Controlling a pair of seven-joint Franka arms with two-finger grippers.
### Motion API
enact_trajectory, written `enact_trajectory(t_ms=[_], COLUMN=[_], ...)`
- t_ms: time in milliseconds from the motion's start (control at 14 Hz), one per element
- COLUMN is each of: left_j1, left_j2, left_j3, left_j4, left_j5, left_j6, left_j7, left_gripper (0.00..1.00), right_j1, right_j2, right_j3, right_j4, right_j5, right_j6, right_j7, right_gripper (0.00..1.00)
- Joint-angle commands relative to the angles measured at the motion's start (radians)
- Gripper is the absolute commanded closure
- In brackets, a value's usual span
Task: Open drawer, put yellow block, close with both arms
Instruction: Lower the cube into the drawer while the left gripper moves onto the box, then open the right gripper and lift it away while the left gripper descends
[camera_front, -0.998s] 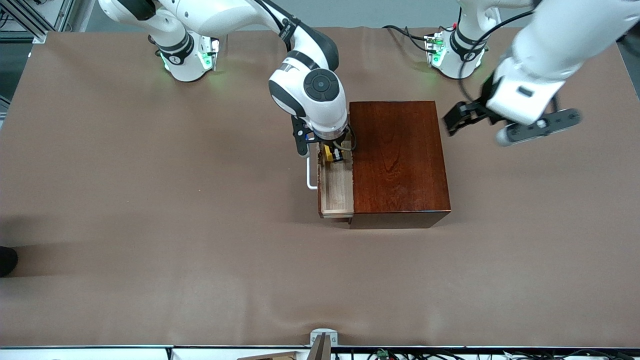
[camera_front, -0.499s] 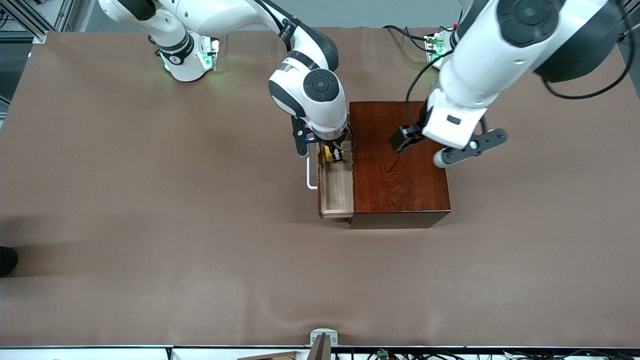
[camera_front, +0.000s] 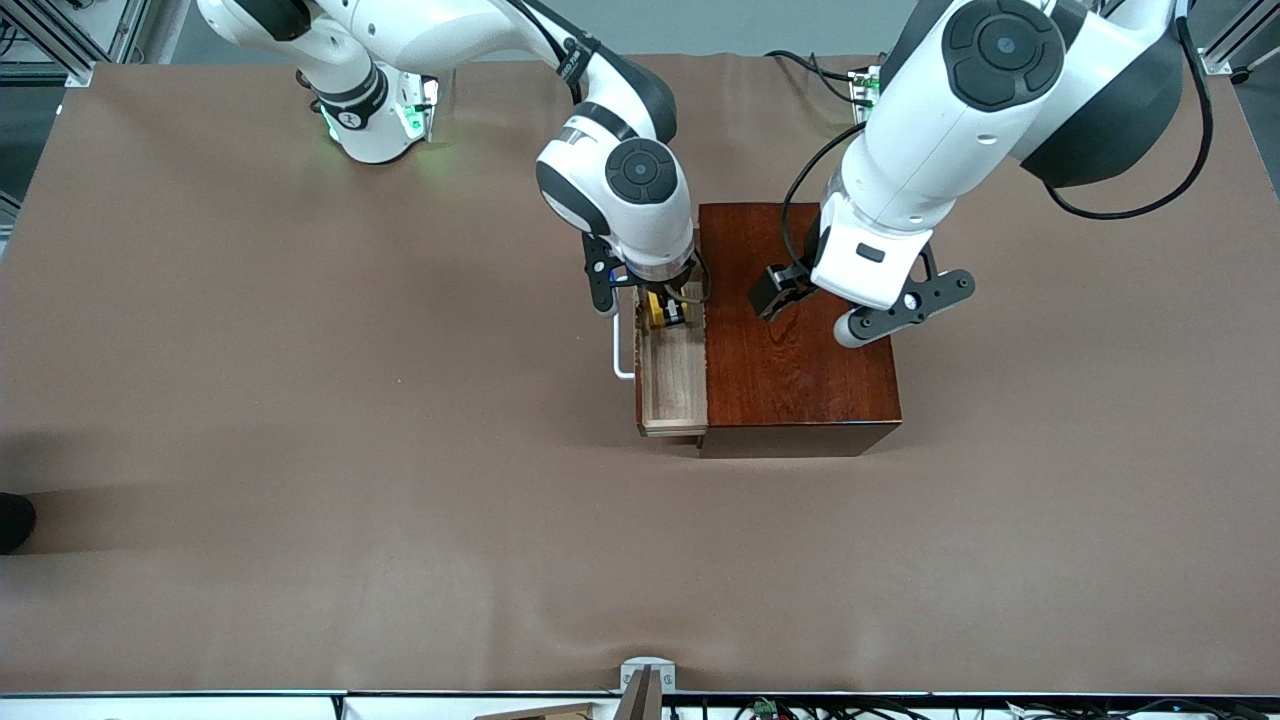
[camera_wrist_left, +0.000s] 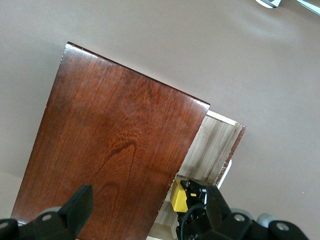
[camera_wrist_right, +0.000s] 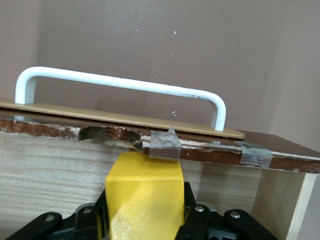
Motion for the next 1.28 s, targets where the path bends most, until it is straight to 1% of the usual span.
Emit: enact_trajectory(t_ms=[0, 71, 214, 428, 570, 713, 784, 855, 998, 1211], left_j1=[-0.014, -0.014, -0.014, -0.015, -0.035, -0.037, -0.040, -0.055, -0.083, -0.132], left_j2=[0.015, 0.015, 0.017, 0.031, 0.043, 0.044, 0.046, 0.049, 0.073, 0.106], left_j3=[0.009, 0.009, 0.009, 0.009, 0.010, 0.009, 0.009, 0.009, 0.010, 0.016], left_j4=[0.032, 0.032, 0.032, 0.032, 0.032, 0.032, 0.032, 0.032, 0.032, 0.032], left_j5=[-0.003, -0.003, -0.003, -0.001, -0.001, -0.001, -0.003, -0.003, -0.001, 0.014], left_j6=[-0.002, -0.001, 0.012, 0.036, 0.051, 0.071, 0.079, 0.096, 0.136, 0.188], left_j7=[-0.013, -0.013, -0.013, -0.016, -0.055, -0.078, -0.087, -0.110, -0.176, -0.251], left_gripper=[0.00, 0.00, 0.00, 0.00, 0.00, 0.00, 0.00, 0.00, 0.00, 0.00], right_j1=[-0.004, -0.005, -0.005, -0.020, -0.031, -0.050, -0.057, -0.066, -0.086, -0.135], right_j2=[0.011, 0.011, 0.010, 0.002, 0.002, -0.001, -0.001, -0.003, -0.021, -0.044], right_j3=[0.001, 0.001, 0.001, -0.001, -0.001, 0.001, 0.001, 0.002, 0.002, 0.007], right_j4=[0.024, 0.024, 0.026, 0.030, 0.061, 0.105, 0.125, 0.136, 0.139, 0.141], right_j5=[-0.028, -0.026, -0.026, -0.022, -0.019, -0.017, -0.016, -0.014, -0.012, -0.009], right_j6=[-0.012, -0.012, -0.012, -0.022, -0.050, -0.135, -0.156, -0.160, -0.161, -0.178], right_j7=[0.020, 0.020, 0.020, 0.017, 0.015, 0.011, 0.007, 0.007, 0.006, 0.003], right_gripper=[0.36, 0.36, 0.29, 0.29, 0.28, 0.17, 0.14, 0.10, 0.00, 0.00])
